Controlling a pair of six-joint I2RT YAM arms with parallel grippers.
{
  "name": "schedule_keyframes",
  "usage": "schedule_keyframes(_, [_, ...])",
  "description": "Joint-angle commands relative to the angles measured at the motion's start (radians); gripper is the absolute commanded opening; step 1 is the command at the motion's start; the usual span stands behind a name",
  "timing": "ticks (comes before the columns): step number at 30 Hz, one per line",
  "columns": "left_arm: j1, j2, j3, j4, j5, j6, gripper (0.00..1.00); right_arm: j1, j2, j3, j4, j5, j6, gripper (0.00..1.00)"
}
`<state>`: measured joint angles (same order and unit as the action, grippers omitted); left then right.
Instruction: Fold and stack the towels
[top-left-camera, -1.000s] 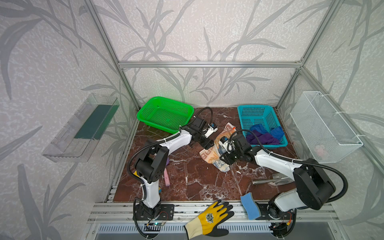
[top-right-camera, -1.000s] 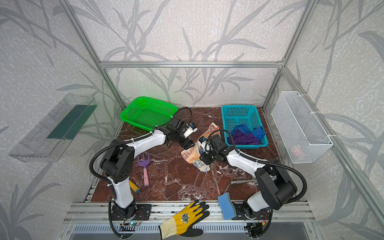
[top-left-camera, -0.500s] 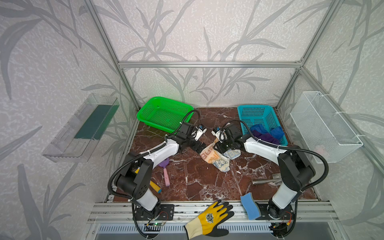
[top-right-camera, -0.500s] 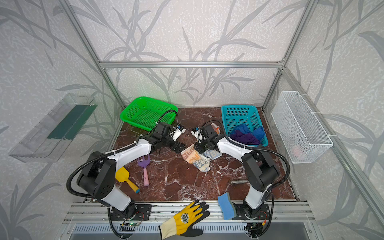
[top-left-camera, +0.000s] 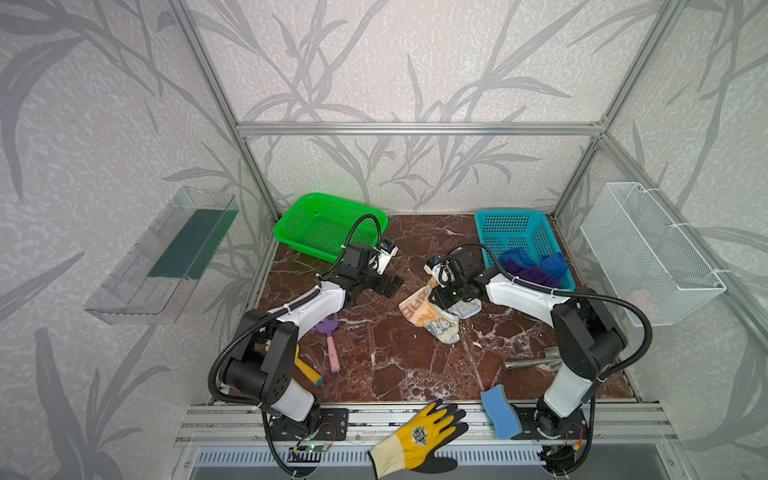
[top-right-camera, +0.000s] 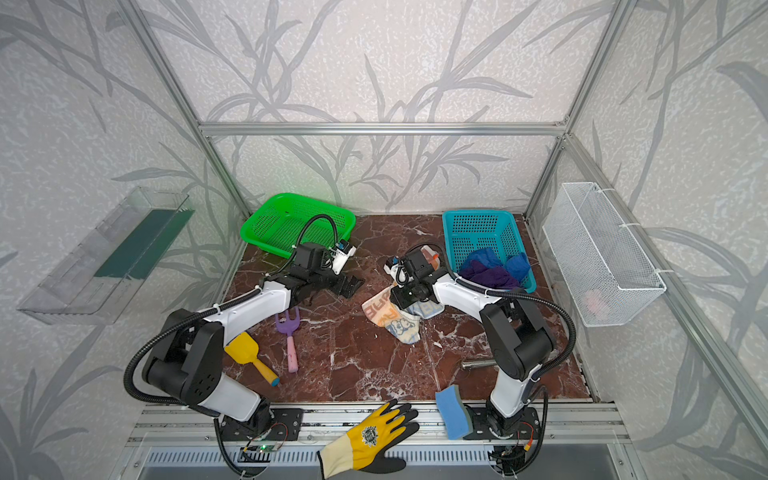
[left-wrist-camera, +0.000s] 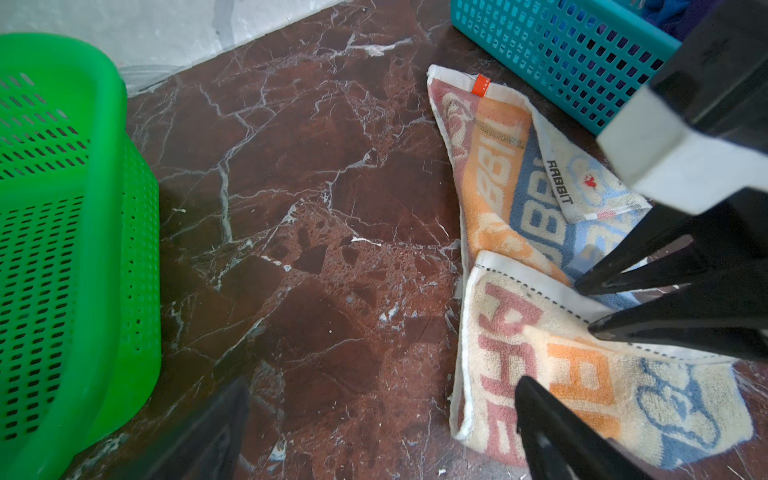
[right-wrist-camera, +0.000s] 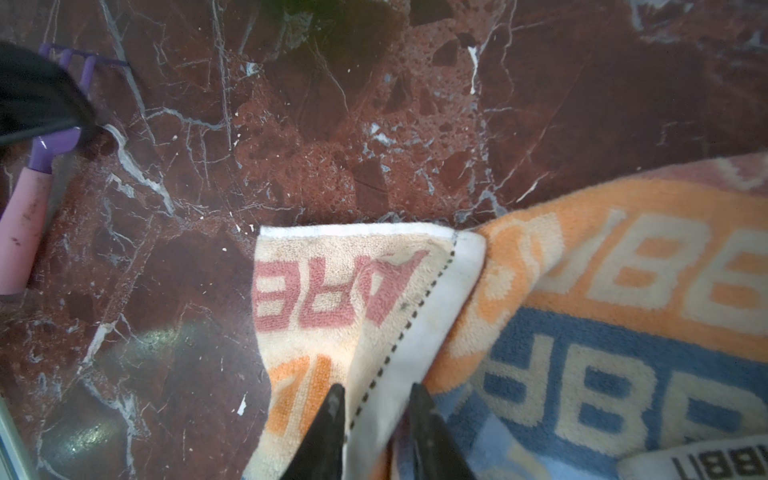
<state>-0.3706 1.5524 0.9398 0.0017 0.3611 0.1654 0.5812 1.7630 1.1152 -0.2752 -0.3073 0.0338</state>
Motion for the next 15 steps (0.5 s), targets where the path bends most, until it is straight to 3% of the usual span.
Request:
schedule_keyframes(1, [0.008, -0.029, 0.019, -0.001, 0.029, 0.026, 0.99, 0.015, 0.024, 0.026, -0.016, -0.041, 0.003, 0.21])
schedule_keyframes(5, [0.013, -0.019, 0.036, -0.011, 0.015, 0.027, 0.99, 0.018, 0.035, 0.035, -0.028, -0.042, -0.005, 0.18])
schedule_keyframes(11, [0.015, -0.017, 0.024, -0.006, 0.032, 0.095, 0.99, 0.029, 0.024, 0.019, -0.034, -0.046, -0.064, 0.00])
schedule_keyframes(15, [0.015, -0.035, -0.003, 0.012, 0.067, 0.196, 0.99, 0.034, -0.034, -0.062, 0.038, -0.085, -0.146, 0.00])
